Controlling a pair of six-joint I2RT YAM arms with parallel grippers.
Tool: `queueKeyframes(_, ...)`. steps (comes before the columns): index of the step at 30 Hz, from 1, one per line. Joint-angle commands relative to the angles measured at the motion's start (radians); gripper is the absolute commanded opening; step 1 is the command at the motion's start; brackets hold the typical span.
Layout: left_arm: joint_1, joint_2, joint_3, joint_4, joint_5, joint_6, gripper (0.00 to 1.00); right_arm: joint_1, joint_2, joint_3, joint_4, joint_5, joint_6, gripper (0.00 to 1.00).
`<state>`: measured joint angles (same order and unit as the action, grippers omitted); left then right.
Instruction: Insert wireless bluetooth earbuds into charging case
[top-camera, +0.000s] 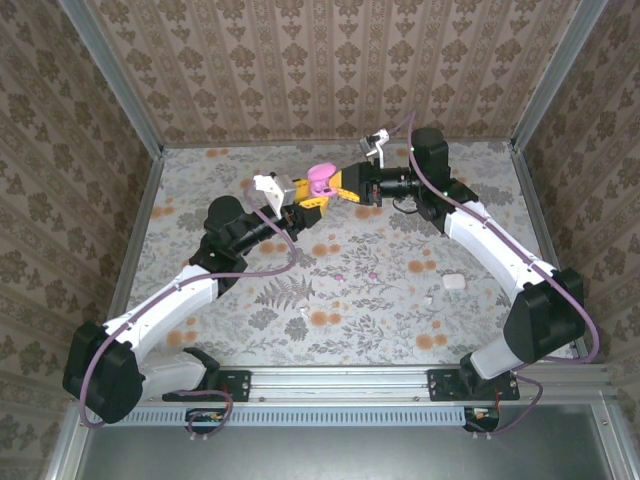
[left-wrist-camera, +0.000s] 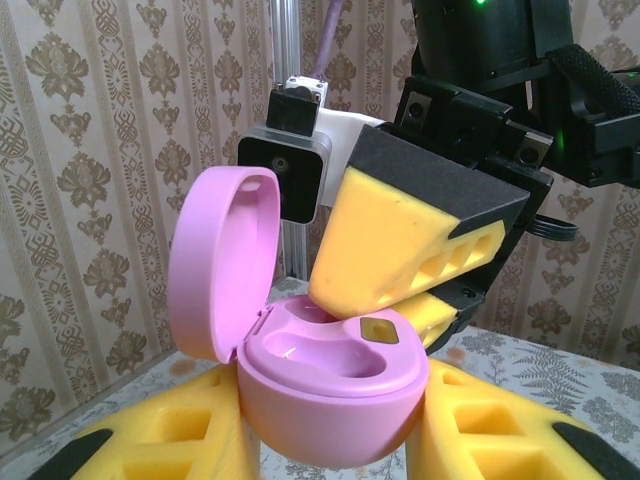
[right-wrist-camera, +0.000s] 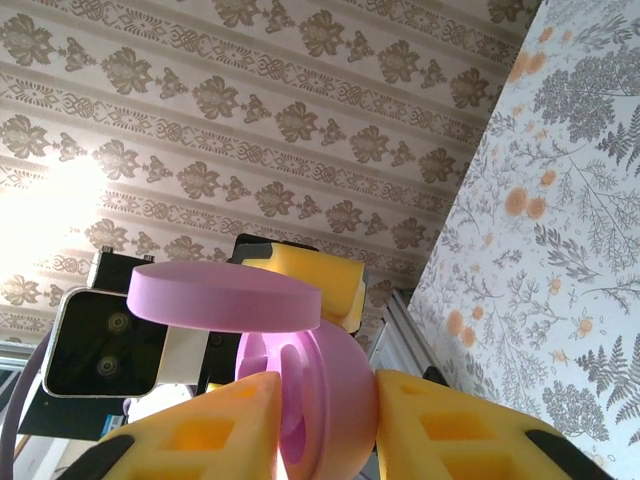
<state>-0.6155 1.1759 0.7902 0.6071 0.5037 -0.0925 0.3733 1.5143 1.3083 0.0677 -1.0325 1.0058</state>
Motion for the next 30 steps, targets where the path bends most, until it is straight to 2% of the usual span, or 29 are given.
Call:
queueKeyframes(1,-0.006,-0.012,0.012,0.015,-0.001,0.008,0.36,0.012,0.0,0.028,-0.008,-0.045,0.002,0.26)
queueKeyframes(13,-0.009,-0.004,0.02,-0.023,0.007,0.018,0.36,0.018,-0.034,0.039,-0.072,-0.009,-0.08,0.26)
queueKeyframes(26,-0.009,-0.002,0.02,-0.05,0.006,0.031,0.36,0.027,-0.05,0.091,-0.242,0.047,-0.19,0.26)
queueKeyframes(30,-0.009,-0.003,0.018,-0.036,-0.001,0.023,0.35,0.03,-0.048,0.1,-0.265,0.051,-0.207,0.29)
